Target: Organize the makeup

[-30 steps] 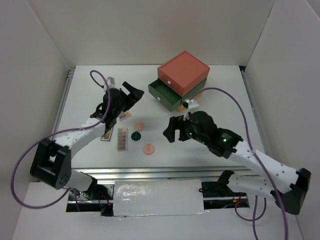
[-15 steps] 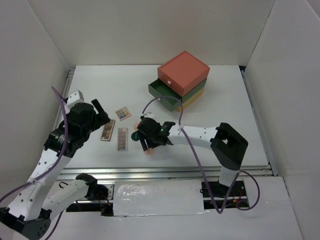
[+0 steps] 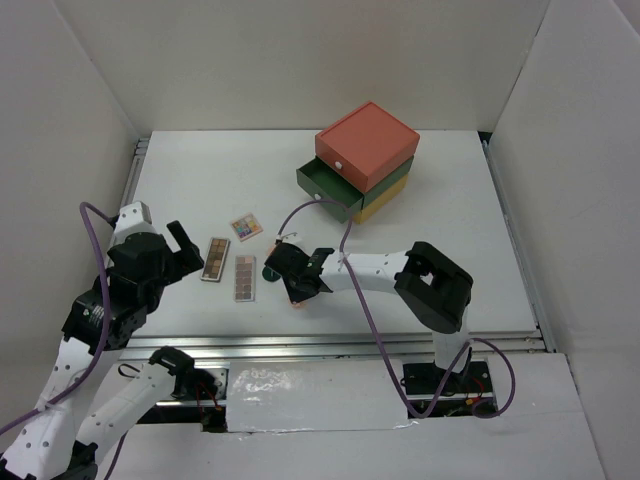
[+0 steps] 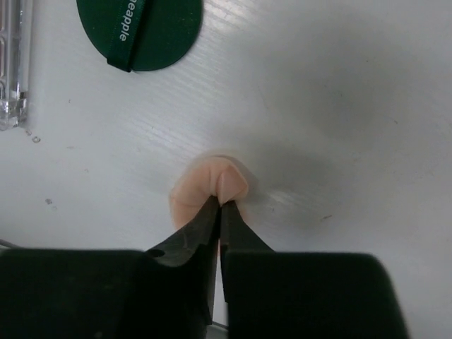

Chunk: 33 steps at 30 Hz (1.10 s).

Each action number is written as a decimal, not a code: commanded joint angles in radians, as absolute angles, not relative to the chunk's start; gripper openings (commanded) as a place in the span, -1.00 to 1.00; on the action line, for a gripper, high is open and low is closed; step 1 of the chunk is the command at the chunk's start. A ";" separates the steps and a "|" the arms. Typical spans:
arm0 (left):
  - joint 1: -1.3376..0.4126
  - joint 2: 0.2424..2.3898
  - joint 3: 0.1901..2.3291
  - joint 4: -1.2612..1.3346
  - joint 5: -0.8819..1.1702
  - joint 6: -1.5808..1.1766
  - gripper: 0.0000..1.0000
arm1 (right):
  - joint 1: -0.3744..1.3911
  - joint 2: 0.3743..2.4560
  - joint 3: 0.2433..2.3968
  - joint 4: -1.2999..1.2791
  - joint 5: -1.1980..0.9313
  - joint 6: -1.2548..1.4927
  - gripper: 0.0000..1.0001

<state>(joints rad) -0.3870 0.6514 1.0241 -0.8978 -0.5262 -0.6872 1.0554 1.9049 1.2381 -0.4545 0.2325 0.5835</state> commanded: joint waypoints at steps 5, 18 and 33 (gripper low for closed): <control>-0.380 0.618 1.000 -0.868 -0.528 -0.669 0.99 | 1.075 1.781 1.292 -0.486 0.316 0.588 -1.00; -0.379 0.595 0.982 -0.841 -0.502 -0.658 0.99 | 0.816 1.814 1.797 -0.670 0.845 0.315 -1.00; -0.365 0.587 0.974 -0.821 -0.465 -0.638 0.99 | 0.752 1.994 1.871 -0.526 1.005 0.192 -0.38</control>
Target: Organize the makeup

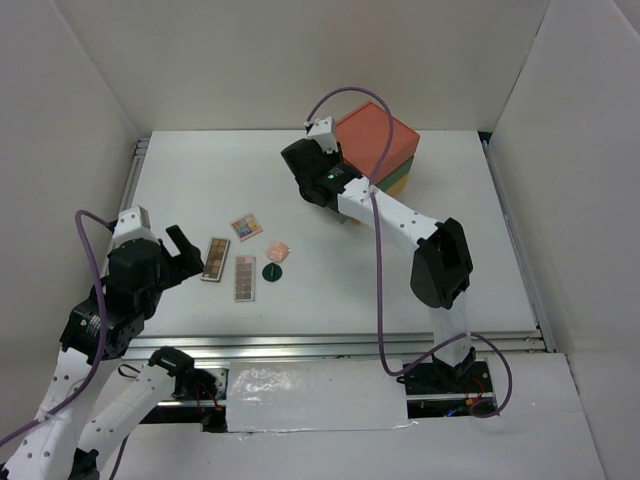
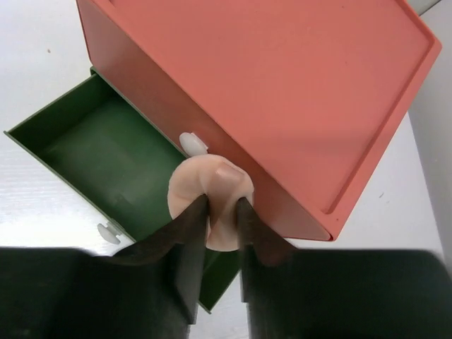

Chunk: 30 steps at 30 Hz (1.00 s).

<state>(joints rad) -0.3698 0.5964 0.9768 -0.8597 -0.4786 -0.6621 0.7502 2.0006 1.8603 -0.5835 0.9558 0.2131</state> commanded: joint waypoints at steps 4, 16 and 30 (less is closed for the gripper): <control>-0.365 0.583 0.973 -0.816 -0.460 -0.635 0.99 | 0.762 1.977 1.861 -0.532 0.970 0.206 0.17; -0.359 0.566 0.971 -0.815 -0.462 -0.637 0.99 | 0.877 1.937 1.850 -0.575 0.479 0.248 0.24; -0.356 0.563 0.968 -0.811 -0.454 -0.632 0.99 | 0.914 2.143 1.793 -0.526 0.106 0.385 0.43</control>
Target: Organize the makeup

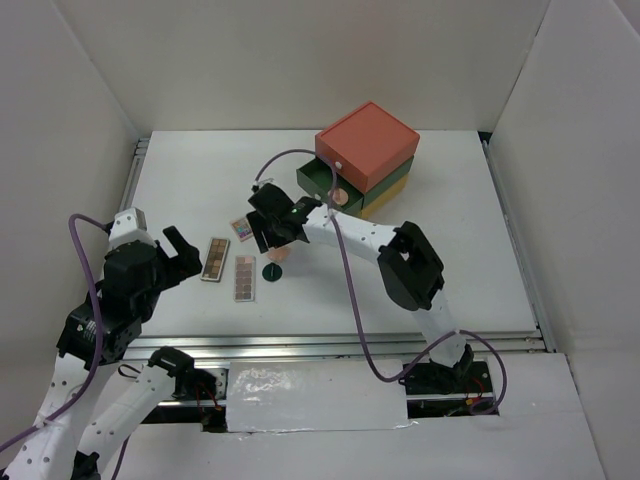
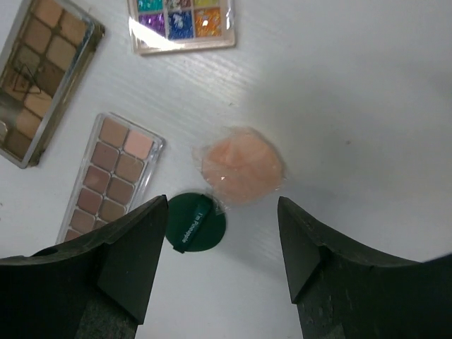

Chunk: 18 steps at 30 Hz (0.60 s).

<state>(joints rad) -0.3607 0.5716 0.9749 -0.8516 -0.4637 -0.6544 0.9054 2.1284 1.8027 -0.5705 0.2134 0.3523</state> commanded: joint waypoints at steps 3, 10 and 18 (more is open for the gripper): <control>-0.356 0.563 0.968 -0.810 -0.454 -0.630 0.99 | 0.914 2.187 1.808 -0.529 0.089 0.385 0.38; -0.354 0.561 0.968 -0.808 -0.448 -0.629 0.99 | 0.914 2.267 1.855 -0.567 0.152 0.402 0.30; -0.354 0.563 0.966 -0.804 -0.439 -0.624 0.99 | 0.916 2.292 1.855 -0.552 0.207 0.408 -0.06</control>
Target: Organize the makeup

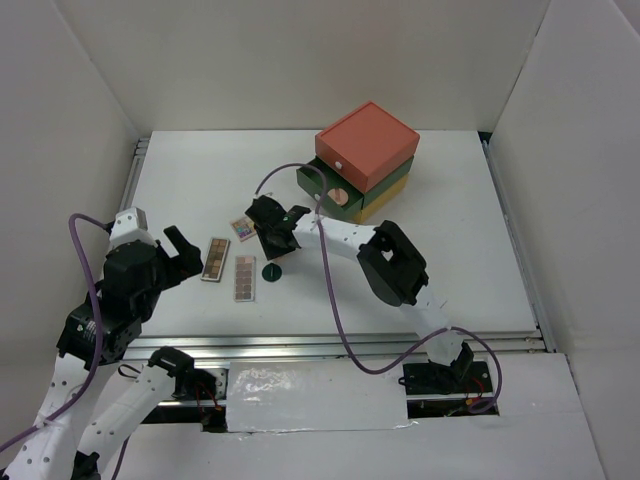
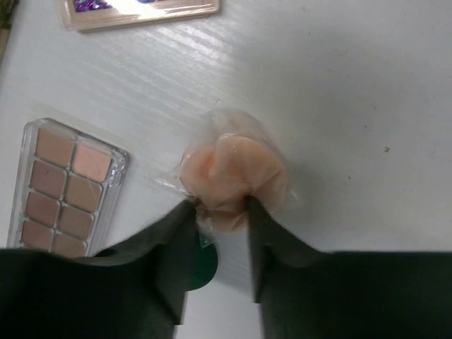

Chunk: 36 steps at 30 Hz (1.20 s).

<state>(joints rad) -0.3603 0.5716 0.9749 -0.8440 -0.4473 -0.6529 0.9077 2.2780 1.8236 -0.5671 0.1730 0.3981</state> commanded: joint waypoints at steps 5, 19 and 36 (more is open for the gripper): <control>-0.354 0.558 0.965 -0.804 -0.437 -0.623 0.99 | 0.916 2.257 1.847 -0.548 0.244 0.403 -0.52; -0.354 0.552 0.965 -0.802 -0.437 -0.624 0.99 | 0.913 1.948 1.822 -0.604 0.402 0.332 -0.60; -0.354 0.552 0.962 -0.795 -0.423 -0.615 0.99 | 0.661 2.031 1.983 -0.716 0.637 0.247 -0.40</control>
<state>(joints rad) -0.3603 0.5545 0.9607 -0.8368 -0.4351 -0.6361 0.6548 2.0068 1.9320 -0.6926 0.6018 0.2817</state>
